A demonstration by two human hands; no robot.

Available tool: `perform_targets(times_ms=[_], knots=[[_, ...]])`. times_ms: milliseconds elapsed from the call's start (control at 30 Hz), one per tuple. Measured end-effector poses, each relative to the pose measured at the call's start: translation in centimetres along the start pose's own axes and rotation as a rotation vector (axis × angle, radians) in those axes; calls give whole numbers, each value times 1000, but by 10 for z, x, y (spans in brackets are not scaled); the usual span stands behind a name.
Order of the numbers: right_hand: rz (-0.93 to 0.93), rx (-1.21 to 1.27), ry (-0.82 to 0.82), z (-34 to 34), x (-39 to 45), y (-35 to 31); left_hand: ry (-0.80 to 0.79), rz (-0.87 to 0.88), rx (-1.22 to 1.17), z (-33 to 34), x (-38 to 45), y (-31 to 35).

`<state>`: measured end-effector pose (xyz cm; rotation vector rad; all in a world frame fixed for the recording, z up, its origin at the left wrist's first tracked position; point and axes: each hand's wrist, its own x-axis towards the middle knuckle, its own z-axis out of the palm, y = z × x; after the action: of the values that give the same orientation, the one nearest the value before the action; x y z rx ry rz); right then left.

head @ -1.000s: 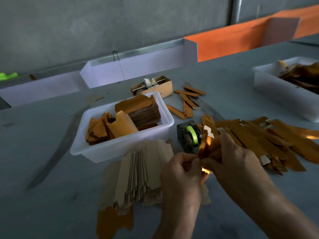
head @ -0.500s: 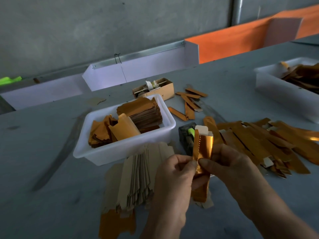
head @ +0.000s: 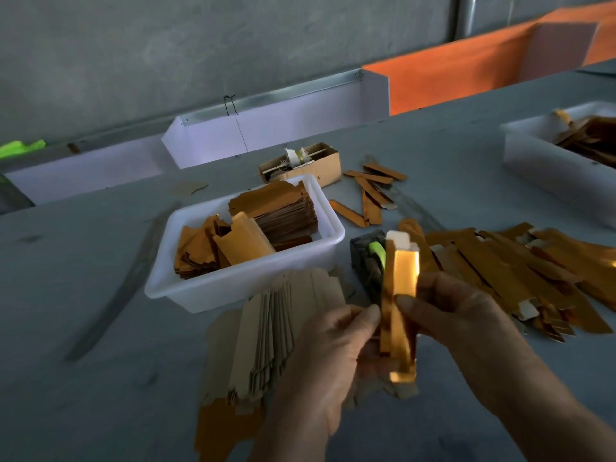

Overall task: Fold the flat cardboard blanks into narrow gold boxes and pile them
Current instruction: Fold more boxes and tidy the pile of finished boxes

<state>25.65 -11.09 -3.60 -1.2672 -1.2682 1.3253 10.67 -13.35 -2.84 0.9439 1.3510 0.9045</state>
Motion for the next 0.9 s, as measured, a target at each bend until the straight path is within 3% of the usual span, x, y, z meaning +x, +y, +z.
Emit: perform_targets(times_ms=[67,200,267,367,500,700,900], knots=[[-35,-176,132,-14,14,-1,146,90,186,-5,-2,0],[-97,-640,408,-55,51,4,703,339,649,-36,-3,0],[-69,-812,456,-71,67,11,819,303,817,-57,-2,-6],[4,-961,476,-87,84,23,740,71,923,-76,3,-19],[146,-1066,477,-90,87,31,652,40,935,-75,5,-31],[-301,-927,670,-58,47,27,718,120,983,-75,8,-28],[-505,-743,417,-2,-3,17,717,102,850,-90,0,-21]])
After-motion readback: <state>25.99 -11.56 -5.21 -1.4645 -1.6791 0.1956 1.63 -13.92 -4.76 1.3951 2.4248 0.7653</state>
